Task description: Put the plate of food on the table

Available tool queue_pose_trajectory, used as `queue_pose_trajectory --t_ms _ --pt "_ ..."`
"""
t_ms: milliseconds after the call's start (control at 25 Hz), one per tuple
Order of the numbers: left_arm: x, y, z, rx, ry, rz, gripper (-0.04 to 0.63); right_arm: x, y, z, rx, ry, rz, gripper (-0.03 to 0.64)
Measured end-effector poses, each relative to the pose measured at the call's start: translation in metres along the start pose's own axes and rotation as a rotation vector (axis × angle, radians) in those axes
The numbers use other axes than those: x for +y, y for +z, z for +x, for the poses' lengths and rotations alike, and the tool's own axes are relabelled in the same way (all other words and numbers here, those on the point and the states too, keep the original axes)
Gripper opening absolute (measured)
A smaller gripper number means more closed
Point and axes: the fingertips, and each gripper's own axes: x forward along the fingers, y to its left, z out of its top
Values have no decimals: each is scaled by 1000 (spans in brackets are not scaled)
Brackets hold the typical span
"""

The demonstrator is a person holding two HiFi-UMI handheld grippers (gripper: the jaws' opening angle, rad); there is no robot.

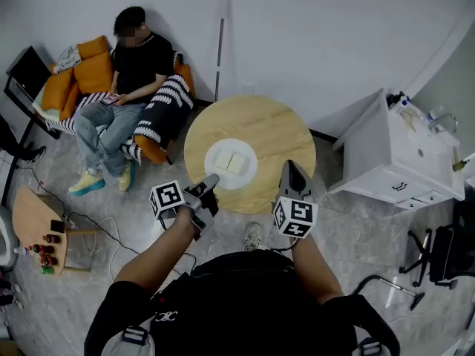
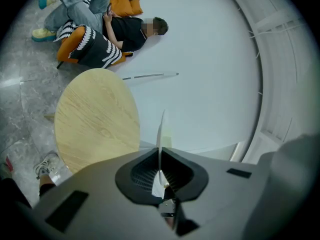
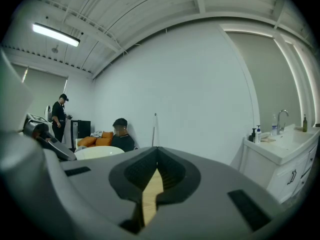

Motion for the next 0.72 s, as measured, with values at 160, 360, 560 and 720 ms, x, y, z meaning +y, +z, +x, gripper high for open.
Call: queue_pose_trajectory --t_ms 160,360,560,720 --pt "-4 4 18 -19 5 3 18 -15 2 18 -1 19 5 8" --pt "-10 8 42 -41 -1 11 18 -34 5 42 0 50 1 8" --pt "-18 11 67 -61 -10 17 18 -49 4 63 8 81 2 8" --pt "-14 13 75 -78 1 2 18 -53 0 75 15 101 10 8"
